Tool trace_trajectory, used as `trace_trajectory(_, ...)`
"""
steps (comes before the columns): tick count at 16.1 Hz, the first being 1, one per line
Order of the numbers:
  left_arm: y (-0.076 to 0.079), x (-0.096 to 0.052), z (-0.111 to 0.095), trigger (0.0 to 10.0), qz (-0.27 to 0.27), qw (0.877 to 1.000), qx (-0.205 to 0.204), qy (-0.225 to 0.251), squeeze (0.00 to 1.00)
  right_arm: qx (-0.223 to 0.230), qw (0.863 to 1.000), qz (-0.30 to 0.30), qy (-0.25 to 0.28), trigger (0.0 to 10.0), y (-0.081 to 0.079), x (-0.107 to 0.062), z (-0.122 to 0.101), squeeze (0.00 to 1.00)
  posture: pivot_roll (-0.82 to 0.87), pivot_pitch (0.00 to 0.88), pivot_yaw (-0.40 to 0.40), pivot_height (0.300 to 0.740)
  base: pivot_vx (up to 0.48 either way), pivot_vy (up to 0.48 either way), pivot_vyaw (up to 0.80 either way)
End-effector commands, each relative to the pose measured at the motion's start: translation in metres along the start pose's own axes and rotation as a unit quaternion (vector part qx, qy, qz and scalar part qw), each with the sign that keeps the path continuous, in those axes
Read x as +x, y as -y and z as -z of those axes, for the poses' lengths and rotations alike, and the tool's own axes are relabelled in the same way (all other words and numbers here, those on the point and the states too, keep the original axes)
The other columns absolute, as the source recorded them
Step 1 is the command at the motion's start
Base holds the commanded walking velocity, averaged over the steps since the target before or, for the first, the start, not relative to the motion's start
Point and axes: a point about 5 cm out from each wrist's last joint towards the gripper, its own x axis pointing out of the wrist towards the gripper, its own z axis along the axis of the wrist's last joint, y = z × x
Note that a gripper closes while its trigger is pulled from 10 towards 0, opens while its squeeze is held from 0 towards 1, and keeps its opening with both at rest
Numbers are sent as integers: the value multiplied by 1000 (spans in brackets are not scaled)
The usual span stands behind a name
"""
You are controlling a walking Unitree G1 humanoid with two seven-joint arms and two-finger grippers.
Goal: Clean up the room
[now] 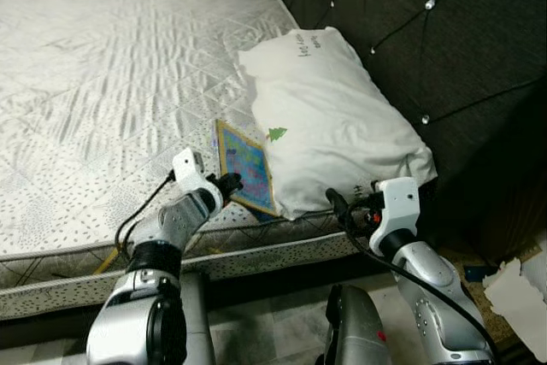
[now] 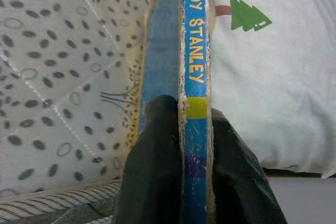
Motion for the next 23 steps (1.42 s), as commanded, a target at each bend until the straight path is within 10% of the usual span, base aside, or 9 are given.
trace_trajectory(1,9,5,15,10000,21,999,-14,-29,0,-6,1000,3,6,10000,2,-2,-4,0,-102,18,-67,567,0,0,0)
trace_trajectory(6,-10,4,22,10000,-3,999,-20,-44,0,-7,1000,4,3,10000,3,-2,-4,0,-102,18,-67,567,0,0,0)
trace_trajectory(7,-14,2,21,10000,-7,999,-23,-43,631,-6,1000,4,2,10000,3,-2,-3,0,-102,18,-67,567,0,0,0)
trace_trajectory(8,-18,1,21,10000,-12,999,-31,-41,1000,-4,1000,4,-1,10000,3,-2,-2,0,-97,15,-68,567,0,0,0)
trace_trajectory(13,-57,-14,-2,10000,-85,996,-38,-1,1000,-4,1000,1,-5,10000,3,1,-1,0,-88,8,-75,567,0,0,0)
trace_trajectory(23,-82,-33,-49,10000,-161,984,50,58,1000,-11,1000,1,-5,10000,5,3,-1,0,-90,0,-78,567,0,0,0)
